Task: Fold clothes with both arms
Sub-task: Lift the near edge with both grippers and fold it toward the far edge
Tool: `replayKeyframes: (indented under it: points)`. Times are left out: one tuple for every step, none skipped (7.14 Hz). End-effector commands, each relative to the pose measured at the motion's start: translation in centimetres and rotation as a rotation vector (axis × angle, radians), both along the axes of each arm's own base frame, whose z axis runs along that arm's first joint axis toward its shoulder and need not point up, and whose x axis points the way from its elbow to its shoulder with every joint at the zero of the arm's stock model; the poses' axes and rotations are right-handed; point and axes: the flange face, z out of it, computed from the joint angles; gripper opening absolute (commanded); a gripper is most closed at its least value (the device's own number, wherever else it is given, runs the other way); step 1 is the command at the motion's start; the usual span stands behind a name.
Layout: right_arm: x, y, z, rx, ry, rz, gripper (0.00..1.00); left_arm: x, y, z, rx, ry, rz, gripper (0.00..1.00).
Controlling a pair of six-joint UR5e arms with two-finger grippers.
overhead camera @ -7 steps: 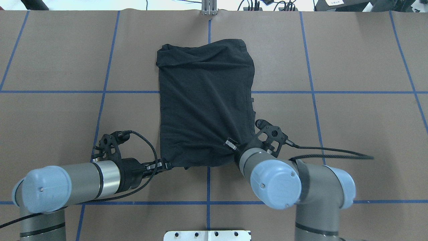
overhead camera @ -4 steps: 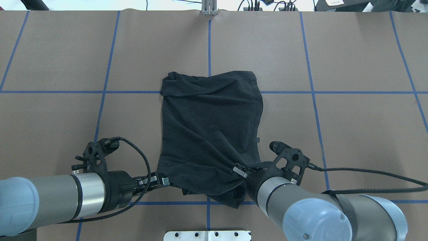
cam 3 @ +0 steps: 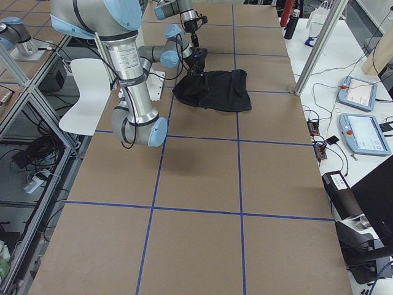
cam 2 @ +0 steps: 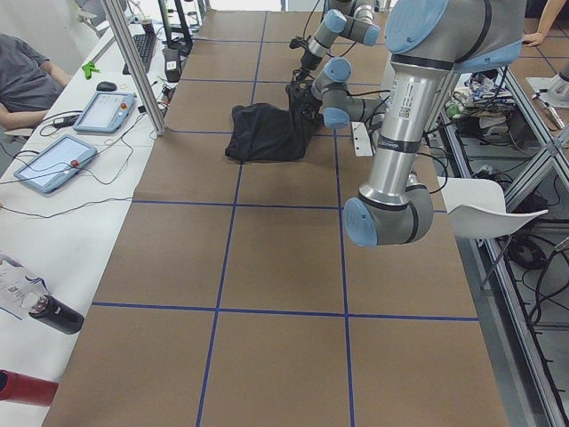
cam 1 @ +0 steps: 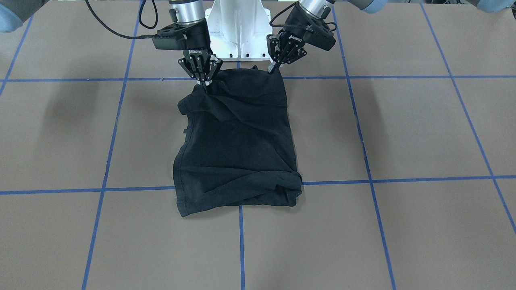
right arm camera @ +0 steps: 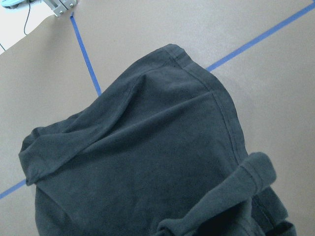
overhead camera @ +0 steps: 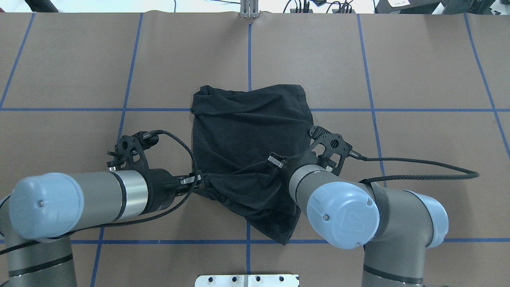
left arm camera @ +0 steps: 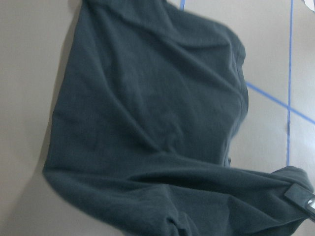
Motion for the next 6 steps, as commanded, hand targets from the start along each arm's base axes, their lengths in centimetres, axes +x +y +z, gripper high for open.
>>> replayKeyframes:
  points:
    - [-0.9, -4.3, -0.6, 0.000, 0.037, 0.033, 0.00, 0.5, -7.8, 0.0, 0.034, -0.096, -0.089, 0.00]
    - [-1.9, -6.1, -0.8, -0.001, 0.057, 0.047, 0.00, 0.5, -11.4, 0.5, 0.057, -0.144, -0.122, 0.00]
    - [-2.8, -7.8, -1.5, -0.003, 0.071, 0.065, 0.00, 1.0, -14.8, 0.5, 0.056, -0.177, -0.137, 0.00]
    - [-3.9, -9.7, -1.7, -0.011, 0.095, 0.076, 0.00, 2.0, -17.8, 1.0, 0.069, -0.225, -0.146, 0.00]
    - [-4.9, -12.1, -1.6, -0.019, 0.098, 0.088, 0.00, 3.3, -20.2, 0.9, 0.076, -0.258, -0.148, 0.00]
    - [-6.6, -14.4, 0.5, -0.017, 0.093, 0.103, 0.00, 5.0, -21.6, 1.9, 0.067, -0.293, -0.145, 0.00]
